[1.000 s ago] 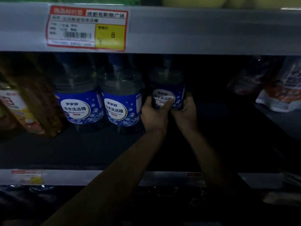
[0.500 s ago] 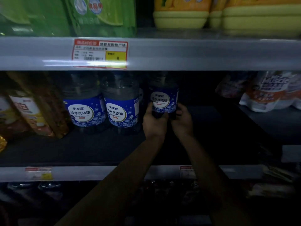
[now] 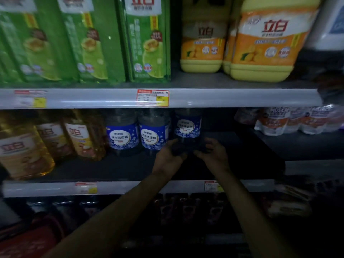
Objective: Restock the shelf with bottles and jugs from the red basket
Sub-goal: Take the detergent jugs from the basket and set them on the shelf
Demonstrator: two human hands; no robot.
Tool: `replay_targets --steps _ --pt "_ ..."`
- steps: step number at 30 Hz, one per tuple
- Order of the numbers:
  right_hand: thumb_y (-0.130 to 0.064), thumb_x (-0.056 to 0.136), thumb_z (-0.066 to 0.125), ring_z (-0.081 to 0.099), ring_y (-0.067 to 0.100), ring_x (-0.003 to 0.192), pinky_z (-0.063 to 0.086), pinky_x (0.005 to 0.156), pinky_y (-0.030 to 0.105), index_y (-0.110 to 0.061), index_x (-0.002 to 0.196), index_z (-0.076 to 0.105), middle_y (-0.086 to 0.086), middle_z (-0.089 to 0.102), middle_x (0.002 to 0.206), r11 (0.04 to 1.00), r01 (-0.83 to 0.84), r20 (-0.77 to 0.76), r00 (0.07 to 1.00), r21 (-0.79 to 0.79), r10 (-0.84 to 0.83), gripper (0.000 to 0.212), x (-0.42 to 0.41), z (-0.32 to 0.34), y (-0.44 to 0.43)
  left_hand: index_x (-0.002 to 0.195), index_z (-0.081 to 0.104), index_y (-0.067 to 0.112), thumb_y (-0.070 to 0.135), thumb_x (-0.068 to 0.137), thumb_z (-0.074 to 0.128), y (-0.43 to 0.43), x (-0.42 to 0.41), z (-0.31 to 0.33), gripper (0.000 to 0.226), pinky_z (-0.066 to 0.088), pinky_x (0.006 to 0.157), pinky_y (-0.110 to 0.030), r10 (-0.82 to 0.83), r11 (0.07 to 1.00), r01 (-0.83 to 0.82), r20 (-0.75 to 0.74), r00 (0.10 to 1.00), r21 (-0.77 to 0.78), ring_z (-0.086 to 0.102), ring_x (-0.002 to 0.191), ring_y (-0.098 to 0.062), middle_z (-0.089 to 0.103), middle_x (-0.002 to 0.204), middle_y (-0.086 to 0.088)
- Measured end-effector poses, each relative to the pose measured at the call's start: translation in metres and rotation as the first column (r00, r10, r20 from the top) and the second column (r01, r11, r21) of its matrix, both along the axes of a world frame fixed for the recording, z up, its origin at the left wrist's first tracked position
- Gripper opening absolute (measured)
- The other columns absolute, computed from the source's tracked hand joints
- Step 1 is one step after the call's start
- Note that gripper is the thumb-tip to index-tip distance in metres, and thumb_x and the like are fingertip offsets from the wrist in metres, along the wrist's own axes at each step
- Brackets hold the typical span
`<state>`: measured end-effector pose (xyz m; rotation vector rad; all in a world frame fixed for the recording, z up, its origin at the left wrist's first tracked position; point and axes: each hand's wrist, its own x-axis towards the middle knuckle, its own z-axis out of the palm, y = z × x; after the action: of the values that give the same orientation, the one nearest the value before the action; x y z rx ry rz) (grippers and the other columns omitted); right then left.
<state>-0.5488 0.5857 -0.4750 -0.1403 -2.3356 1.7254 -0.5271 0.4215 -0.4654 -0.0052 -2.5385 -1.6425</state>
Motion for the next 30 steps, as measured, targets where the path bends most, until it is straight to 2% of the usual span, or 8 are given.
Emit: replay_targets --steps 2,4,7,10,14,20,28,30 --pt "-0.006 0.079 0.084 0.063 0.005 0.09 0.046 0.075 0.008 -0.011 0.132 0.06 -0.014 0.061 0.095 0.998 -0.017 -0.044 0.999 0.062 0.019 0.057 0.024 0.019 -0.008 0.143 0.056 0.021 0.016 0.093 0.075 -0.017 0.024 0.016 0.053 0.045 0.088 -0.016 -0.03 0.993 0.025 -0.037 0.999 -0.111 0.063 0.118 -0.013 0.065 0.12 0.009" --pt "-0.02 0.079 0.085 0.063 0.016 0.113 0.051 0.092 0.025 -0.021 0.135 0.059 -0.003 0.065 0.118 0.984 -0.016 -0.099 0.995 0.175 0.034 0.062 0.051 0.028 -0.016 0.149 0.051 0.027 0.025 0.092 0.074 -0.034 0.048 0.028 0.062 0.049 0.092 -0.023 -0.067 0.953 0.034 -0.1 0.993 -0.3 0.062 0.123 -0.017 0.064 0.134 0.006" --pt "-0.041 0.081 0.081 0.054 0.02 0.126 0.048 0.103 0.034 -0.025 0.144 0.051 0.005 0.052 0.138 0.943 -0.005 -0.152 0.987 0.331 0.059 0.071 0.096 0.027 -0.031 0.158 0.037 0.035 0.039 0.09 0.07 -0.06 0.089 0.043 0.075 0.053 0.1 -0.042 -0.129 0.798 0.015 -0.148 0.981 -0.603 0.05 0.136 -0.026 0.05 0.152 0.0" --pt "-0.06 0.077 0.074 0.048 0.025 0.134 0.048 0.106 0.043 -0.024 0.149 0.043 0.005 0.045 0.145 0.888 -0.084 -0.137 0.977 0.452 0.163 0.087 0.124 0.024 -0.05 0.159 0.033 0.041 0.057 0.086 0.055 -0.088 0.134 0.049 0.078 0.05 0.105 -0.049 -0.138 0.628 -0.067 -0.196 0.971 -0.775 0.043 0.142 -0.027 0.044 0.156 0.005" --pt "-0.053 0.082 0.077 0.037 0.025 0.144 0.043 0.112 0.044 -0.024 0.155 0.034 0.004 0.031 0.159 0.839 -0.144 -0.131 0.96 0.525 0.247 0.089 0.134 0.043 -0.067 0.159 0.023 0.04 0.074 0.081 0.043 -0.123 0.166 0.044 0.087 0.041 0.113 -0.055 -0.057 0.477 -0.14 -0.189 0.98 -0.868 0.043 0.144 -0.035 0.045 0.156 -0.005" --pt "-0.058 0.086 0.071 0.034 0.021 0.145 0.044 0.111 0.041 -0.028 0.158 0.027 -0.003 0.019 0.163 0.815 -0.236 -0.138 0.924 0.529 0.357 0.089 0.143 0.059 -0.097 0.165 0.0 0.039 0.089 0.069 0.015 -0.142 0.178 0.075 0.109 0.02 0.124 -0.053 0.022 0.403 -0.153 -0.158 0.987 -0.902 0.016 0.157 -0.029 0.019 0.169 -0.002" --pt "-0.063 0.087 0.066 0.009 0.029 0.155 0.031 0.12 0.049 -0.033 0.161 0.012 -0.002 -0.002 0.169 0.667 -0.35 -0.094 0.841 0.657 0.534 0.097 0.16 0.058 -0.161 0.164 -0.004 0.042 0.089 0.076 0.029 -0.21 0.215 0.08 0.105 0.017 0.123 -0.063 0.078 0.341 -0.191 -0.174 0.982 -0.92 0.006 0.16 -0.035 0.005 0.173 -0.005" --pt "-0.064 0.087 0.065 0.011 0.03 0.155 0.033 0.118 0.051 -0.034 0.161 0.011 -0.002 -0.002 0.169 0.628 -0.392 -0.068 0.812 0.673 0.58 0.096 0.162 0.057 -0.177 0.164 -0.007 0.043 0.087 0.082 0.033 -0.238 0.233 0.071 0.101 0.017 0.124 -0.065 0.117 0.322 -0.202 -0.173 0.978 -0.925 0.003 0.161 -0.034 0.0 0.174 -0.005"
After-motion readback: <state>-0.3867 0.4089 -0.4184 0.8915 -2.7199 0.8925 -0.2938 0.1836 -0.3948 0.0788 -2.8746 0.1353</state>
